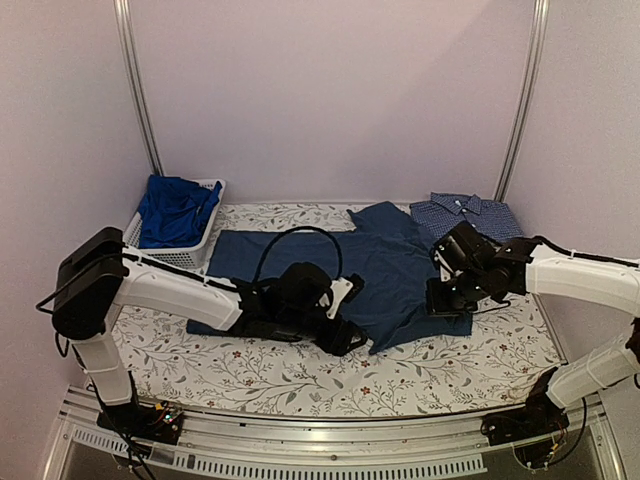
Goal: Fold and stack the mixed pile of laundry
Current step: Adjust the 1/3-folded T-shirt at the center of the board.
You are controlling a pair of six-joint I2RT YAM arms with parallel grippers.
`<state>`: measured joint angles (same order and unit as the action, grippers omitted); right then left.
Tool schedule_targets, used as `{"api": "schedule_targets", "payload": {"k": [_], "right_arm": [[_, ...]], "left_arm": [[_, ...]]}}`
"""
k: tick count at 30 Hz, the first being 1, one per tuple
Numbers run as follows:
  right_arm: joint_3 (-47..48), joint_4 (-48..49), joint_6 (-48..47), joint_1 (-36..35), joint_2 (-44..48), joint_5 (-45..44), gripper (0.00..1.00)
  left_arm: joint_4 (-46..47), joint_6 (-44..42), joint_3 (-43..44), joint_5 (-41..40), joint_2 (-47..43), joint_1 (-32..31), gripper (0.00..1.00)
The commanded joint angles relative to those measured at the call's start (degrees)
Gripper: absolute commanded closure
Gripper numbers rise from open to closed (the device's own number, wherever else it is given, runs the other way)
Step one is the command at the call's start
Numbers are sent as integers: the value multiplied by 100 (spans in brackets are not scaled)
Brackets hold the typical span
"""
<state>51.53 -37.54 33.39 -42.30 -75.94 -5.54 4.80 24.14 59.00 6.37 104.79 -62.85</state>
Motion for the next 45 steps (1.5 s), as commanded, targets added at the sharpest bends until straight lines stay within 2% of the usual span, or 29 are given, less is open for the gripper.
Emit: {"api": "schedule_targets", "payload": {"k": [1, 13, 19, 24, 31, 37, 38, 39, 42, 45], "right_arm": [[408, 462, -293, 446, -176, -347, 100], [1144, 1607, -972, 1444, -1211, -195, 100], [1665, 1985, -1301, 1512, -2016, -194, 100], [1845, 2029, -1431, 1513, -2634, -567, 100], [1687, 2035, -1461, 1602, -2876, -1151, 100], [1993, 2175, -1687, 1749, -3083, -859, 100], [2184, 2117, -1779, 1759, -3205, -633, 99], [2328, 1991, -1821, 1760, -3290, -506, 92], [2454, 1701, -1817, 1767, -3473, -437, 63], [2088, 1618, -1663, 1833, -3028, -486, 43]], "left_arm": [[82, -109, -279, -141, -190, 288, 36], [-65, -129, -816, -444, -828, 1294, 35], [-196, -111, -1054, -622, -1025, 1719, 32], [-262, 14, -1208, -795, -1100, 1919, 32], [-461, 129, -1250, -1110, -1160, 2061, 32], [-896, 348, -1415, -1137, -1351, 2271, 32], [-912, 388, -1465, -1108, -1390, 2295, 30], [-934, 427, -1494, -1098, -1438, 2310, 29], [-1067, 537, -1523, -1101, -1569, 2354, 24], [-1273, 688, -1545, -1148, -1760, 2420, 22]]}}
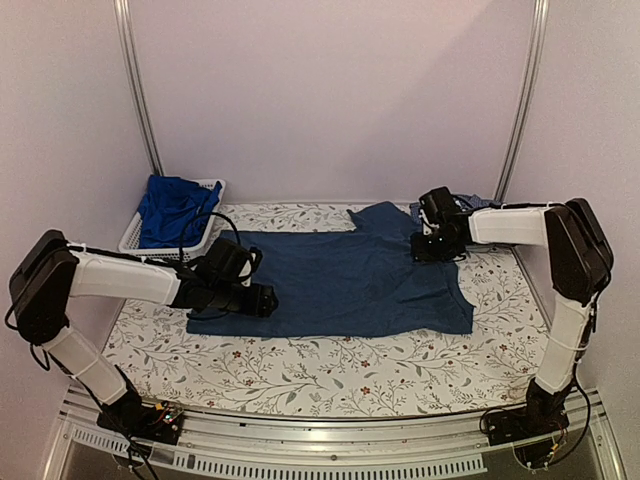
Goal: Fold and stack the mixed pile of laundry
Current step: Adjust the 1/3-folded T-shirt at the center of the board.
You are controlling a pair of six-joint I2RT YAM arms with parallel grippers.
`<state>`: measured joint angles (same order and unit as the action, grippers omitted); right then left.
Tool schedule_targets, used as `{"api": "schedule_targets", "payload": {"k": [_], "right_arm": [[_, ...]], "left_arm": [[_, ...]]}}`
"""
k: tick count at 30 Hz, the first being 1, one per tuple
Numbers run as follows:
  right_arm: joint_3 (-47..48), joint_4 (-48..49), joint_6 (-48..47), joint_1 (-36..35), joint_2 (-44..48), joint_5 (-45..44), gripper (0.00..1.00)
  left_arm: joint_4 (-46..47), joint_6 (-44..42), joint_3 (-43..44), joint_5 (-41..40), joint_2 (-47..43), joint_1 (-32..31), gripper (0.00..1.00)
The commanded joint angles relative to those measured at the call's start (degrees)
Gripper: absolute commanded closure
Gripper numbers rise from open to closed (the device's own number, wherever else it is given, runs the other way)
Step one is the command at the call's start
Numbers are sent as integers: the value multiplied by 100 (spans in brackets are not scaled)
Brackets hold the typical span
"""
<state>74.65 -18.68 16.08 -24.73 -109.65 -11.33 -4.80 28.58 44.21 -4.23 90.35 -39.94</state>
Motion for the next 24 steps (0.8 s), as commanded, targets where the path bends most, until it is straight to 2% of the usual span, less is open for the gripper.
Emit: {"api": "schedule_targets", "payload": {"k": [1, 7, 10, 14, 16, 24], "right_arm": [[-378, -314, 112, 108, 564, 116, 41], [-1568, -287, 488, 139, 1898, 893, 36], [-1877, -185, 571, 144, 2127, 941, 33], [-1326, -315, 140, 152, 1850, 1065, 37], [-935, -377, -189, 145, 1629, 1493, 38], [337, -844, -1271, -32, 164, 2267, 44]], "left_arm": [[-386, 304, -80, -98, -407, 158, 22], [-569, 696, -432, 60, -1007, 236, 21], [-377, 775, -669, 210, -1185, 295, 21], [-250, 577, -624, 354, -1000, 337, 22], [-215, 470, -523, 378, -873, 337, 22], [-3, 288, -319, 608, -597, 375, 22]]}}
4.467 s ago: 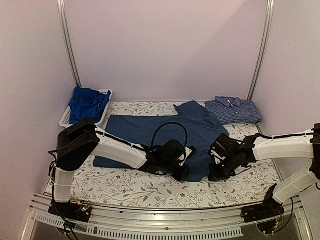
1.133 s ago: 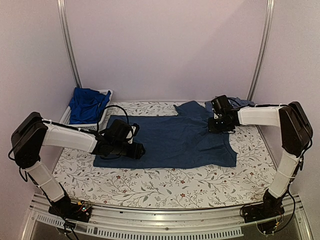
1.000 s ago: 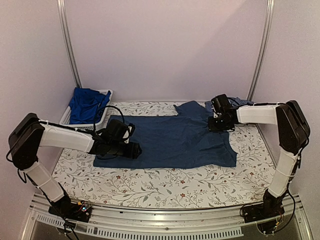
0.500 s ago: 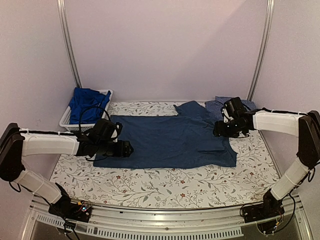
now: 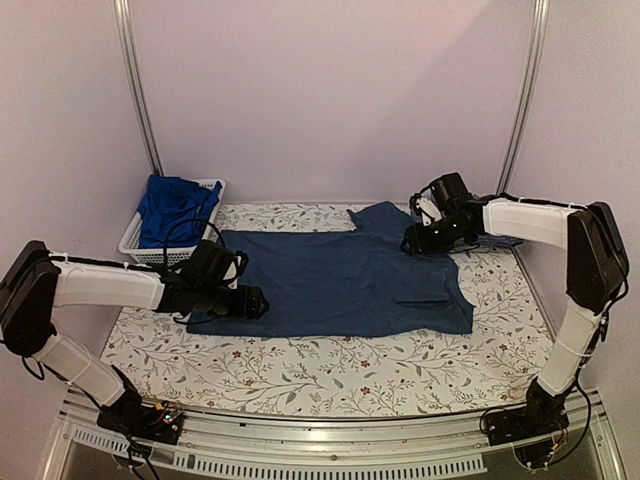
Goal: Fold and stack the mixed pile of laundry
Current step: Adjust the 1/3-folded T-shirt at the center of the board.
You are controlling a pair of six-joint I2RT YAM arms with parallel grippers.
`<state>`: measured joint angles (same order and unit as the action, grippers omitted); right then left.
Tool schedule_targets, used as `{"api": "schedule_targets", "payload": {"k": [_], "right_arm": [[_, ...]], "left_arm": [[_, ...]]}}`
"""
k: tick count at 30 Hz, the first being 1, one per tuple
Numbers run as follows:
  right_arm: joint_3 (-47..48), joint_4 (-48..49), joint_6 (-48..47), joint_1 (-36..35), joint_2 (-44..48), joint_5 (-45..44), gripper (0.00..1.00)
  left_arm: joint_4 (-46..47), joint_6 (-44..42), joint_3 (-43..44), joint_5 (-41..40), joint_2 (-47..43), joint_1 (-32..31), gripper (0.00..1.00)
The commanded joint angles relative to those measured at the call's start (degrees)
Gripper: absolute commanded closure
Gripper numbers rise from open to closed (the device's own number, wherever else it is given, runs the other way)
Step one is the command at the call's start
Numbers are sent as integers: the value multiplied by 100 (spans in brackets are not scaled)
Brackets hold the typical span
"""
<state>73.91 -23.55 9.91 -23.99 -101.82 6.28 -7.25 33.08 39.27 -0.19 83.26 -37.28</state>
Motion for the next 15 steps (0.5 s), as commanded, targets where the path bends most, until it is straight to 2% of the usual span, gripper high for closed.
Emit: {"api": "schedule_targets", "payload": {"k": [1, 8, 15], "right_arm": [[516, -375, -748, -132, -782, 573, 44], [1116, -412, -1219, -205, -1592, 1030, 44], [1485, -620, -1287, -212, -2056, 445, 44]], "left_arm": [[268, -169, 178, 234, 143, 116, 22], [317, -240, 206, 360, 286, 150, 22], [377, -228, 200, 419, 347, 155, 22]]}}
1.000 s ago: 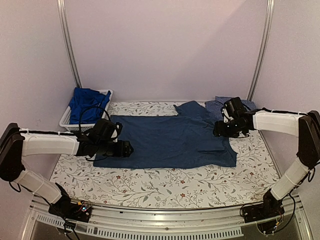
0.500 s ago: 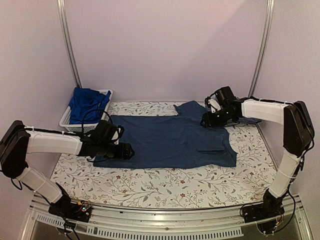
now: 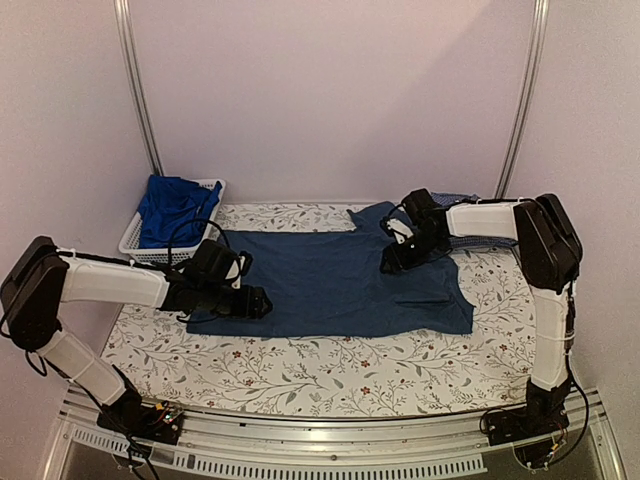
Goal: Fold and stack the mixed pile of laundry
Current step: Adjust the 1/3-folded T-shirt at the center of the board.
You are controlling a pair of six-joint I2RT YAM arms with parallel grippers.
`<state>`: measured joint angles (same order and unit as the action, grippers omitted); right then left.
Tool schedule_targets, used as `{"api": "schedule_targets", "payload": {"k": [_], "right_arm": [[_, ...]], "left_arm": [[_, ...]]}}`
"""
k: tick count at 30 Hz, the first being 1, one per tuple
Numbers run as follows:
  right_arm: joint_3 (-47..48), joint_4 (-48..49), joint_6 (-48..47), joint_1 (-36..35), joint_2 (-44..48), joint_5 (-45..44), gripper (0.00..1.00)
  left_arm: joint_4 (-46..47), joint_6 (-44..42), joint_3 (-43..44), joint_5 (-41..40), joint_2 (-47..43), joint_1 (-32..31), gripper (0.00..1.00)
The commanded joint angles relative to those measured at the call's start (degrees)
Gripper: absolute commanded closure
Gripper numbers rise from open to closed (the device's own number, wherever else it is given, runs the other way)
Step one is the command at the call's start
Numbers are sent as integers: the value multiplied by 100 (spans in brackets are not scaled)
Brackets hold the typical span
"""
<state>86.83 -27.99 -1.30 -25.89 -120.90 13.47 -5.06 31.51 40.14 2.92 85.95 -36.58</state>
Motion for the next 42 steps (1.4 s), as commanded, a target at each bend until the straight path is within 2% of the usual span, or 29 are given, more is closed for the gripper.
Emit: {"api": "schedule_targets", "payload": {"k": [1, 11, 25, 29, 34, 36, 42], "right_arm": [[174, -161, -168, -21, -131, -294, 44], [366, -124, -362, -34, -311, 318, 46], [758, -276, -388, -146, -771, 450, 53], [838, -348, -397, -172, -852, 491, 64], [931, -390, -396, -179, -818, 619, 93], [989, -402, -406, -193, -796, 663, 99], [1247, -470, -448, -320, -763, 715, 100]], "left_arm": [[167, -67, 110, 120, 94, 84, 22], [201, -78, 131, 154, 149, 95, 22], [269, -55, 99, 237, 213, 106, 22], [273, -65, 82, 231, 229, 107, 22], [269, -75, 81, 227, 232, 122, 22], [270, -77, 73, 219, 235, 126, 23], [299, -69, 56, 261, 258, 146, 22]]}}
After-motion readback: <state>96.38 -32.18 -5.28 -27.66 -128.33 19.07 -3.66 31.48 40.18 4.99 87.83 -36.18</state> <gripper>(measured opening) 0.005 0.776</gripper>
